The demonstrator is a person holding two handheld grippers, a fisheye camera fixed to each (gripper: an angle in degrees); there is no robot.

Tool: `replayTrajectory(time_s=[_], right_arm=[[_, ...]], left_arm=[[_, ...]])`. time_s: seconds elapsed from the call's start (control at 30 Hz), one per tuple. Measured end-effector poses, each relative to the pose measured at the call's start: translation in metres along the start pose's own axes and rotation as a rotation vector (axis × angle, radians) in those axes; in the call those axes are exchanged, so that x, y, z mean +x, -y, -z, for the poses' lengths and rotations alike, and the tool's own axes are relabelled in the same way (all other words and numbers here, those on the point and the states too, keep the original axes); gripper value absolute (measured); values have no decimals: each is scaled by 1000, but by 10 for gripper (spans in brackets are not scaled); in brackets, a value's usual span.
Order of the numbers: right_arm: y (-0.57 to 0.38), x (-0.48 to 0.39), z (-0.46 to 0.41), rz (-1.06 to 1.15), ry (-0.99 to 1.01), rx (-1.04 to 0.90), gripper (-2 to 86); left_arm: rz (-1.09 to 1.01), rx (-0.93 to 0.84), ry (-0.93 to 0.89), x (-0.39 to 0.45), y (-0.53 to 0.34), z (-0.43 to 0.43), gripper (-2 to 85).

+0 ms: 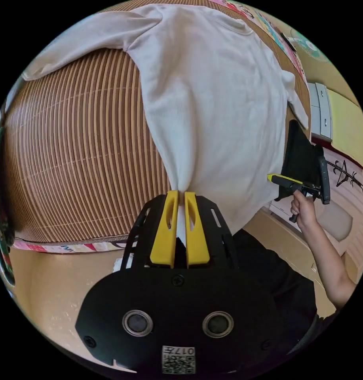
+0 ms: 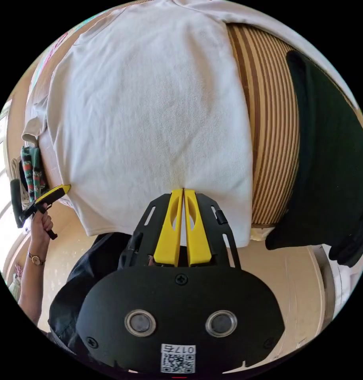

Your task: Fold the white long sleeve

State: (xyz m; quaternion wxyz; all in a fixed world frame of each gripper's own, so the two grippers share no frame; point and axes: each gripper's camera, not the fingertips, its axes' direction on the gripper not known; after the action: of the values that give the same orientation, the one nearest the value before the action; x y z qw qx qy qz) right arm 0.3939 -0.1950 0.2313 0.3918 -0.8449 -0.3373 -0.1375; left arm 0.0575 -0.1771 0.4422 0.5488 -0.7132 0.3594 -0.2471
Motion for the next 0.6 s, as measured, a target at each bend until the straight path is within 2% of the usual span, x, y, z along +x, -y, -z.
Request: replayTrajectory(time_s=[0.1,0.13,0.17,0.3,0.33,0.43,0.53,0.6], right_arm=[[-13,4,-20,60,272,-144,5],[-17,8,-16,54,305,-128,5],[-26,20,2,44,385,-32,5],[-35,109,94,-67,736,360,8],[-34,124,108,-93,759,413,9],[-12,194,166,-198,746,551,14],[27,237,212,-213,567,569,34],[48,272,236,-347,437,608,70]], left_arm=[[133,64,48,-60,-30,39,40],[166,79,46,-79,-42,51,49],[179,88,31,-87,-48,57,50],[124,266,-293,-117,-99,100,39],[136,281,-351,-120,-109,107,40],[134,285,-377,-116,-127,122,46],[128,257,-378,-107,-139,128,47],[115,217,-392,-101,-144,123,45]])
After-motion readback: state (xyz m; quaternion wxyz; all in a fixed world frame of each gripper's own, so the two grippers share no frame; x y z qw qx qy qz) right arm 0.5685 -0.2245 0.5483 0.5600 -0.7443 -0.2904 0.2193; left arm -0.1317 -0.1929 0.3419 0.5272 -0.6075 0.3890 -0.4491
